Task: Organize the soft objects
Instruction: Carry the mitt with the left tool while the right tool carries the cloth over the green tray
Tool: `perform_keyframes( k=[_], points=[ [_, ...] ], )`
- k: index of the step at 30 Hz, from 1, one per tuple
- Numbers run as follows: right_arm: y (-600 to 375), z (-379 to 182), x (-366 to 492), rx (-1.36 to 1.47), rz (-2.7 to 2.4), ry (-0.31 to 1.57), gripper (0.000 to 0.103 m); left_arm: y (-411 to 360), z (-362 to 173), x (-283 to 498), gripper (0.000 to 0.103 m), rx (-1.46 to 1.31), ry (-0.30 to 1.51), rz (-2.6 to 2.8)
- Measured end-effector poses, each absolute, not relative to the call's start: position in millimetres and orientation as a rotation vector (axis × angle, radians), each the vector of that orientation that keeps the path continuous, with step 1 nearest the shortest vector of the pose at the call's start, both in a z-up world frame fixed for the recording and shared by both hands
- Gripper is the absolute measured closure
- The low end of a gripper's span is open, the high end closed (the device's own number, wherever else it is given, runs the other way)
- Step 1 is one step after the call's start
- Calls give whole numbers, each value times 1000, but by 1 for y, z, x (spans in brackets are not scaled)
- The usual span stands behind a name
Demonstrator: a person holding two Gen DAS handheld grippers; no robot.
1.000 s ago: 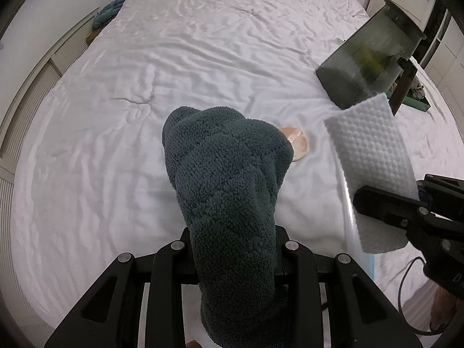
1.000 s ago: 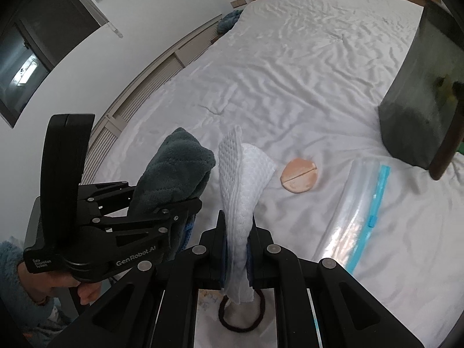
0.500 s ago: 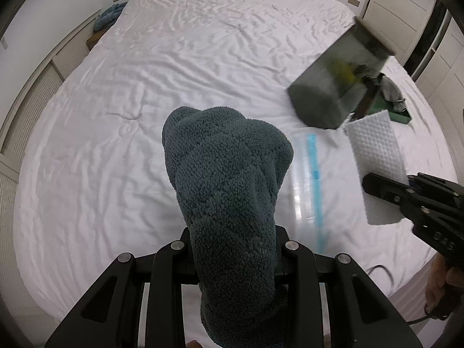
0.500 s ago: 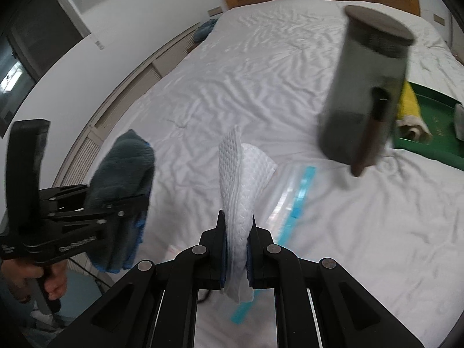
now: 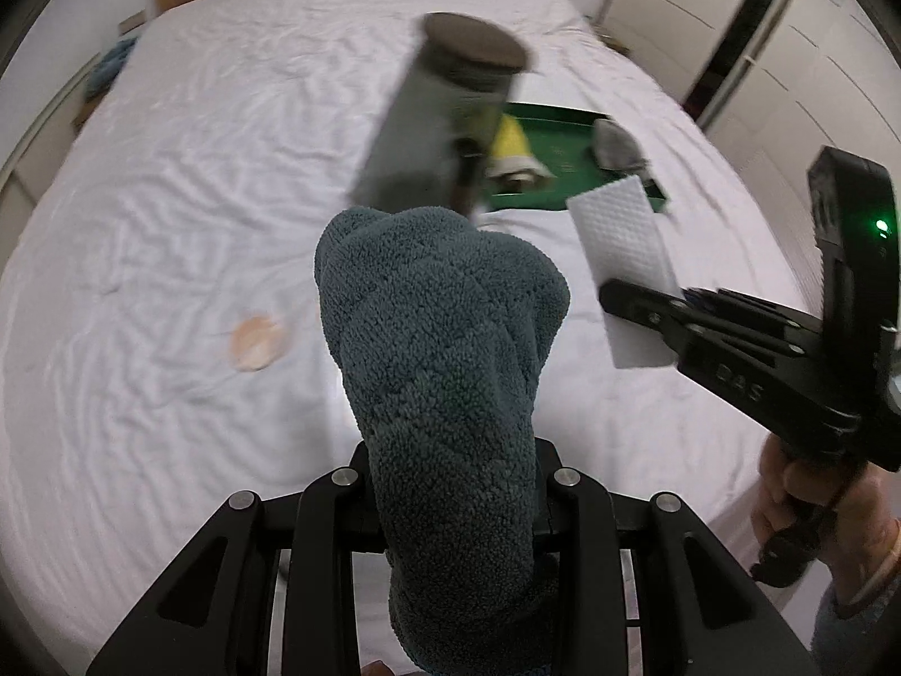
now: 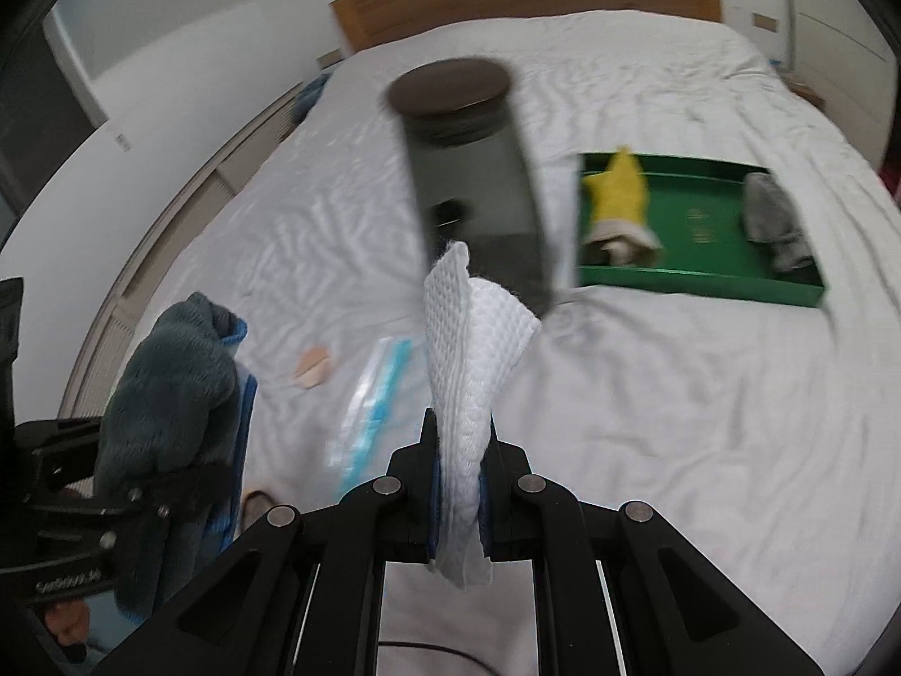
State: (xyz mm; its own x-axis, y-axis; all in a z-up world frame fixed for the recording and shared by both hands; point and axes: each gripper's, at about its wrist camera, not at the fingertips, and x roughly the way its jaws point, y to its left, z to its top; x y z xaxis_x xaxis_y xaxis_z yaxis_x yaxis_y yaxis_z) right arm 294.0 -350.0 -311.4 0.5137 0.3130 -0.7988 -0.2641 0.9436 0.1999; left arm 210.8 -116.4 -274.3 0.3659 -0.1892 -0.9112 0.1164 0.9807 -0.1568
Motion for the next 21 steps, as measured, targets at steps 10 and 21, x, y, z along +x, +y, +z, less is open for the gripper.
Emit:
perform_keyframes(
  k=[10, 21],
  points=[
    [-432, -291, 298, 57, 243, 933, 94, -198, -263, 253, 77, -73, 1136, -302],
    [-488, -293, 344, 46, 164, 883, 94, -259, -275, 318, 77, -83, 1084, -325]
  ],
)
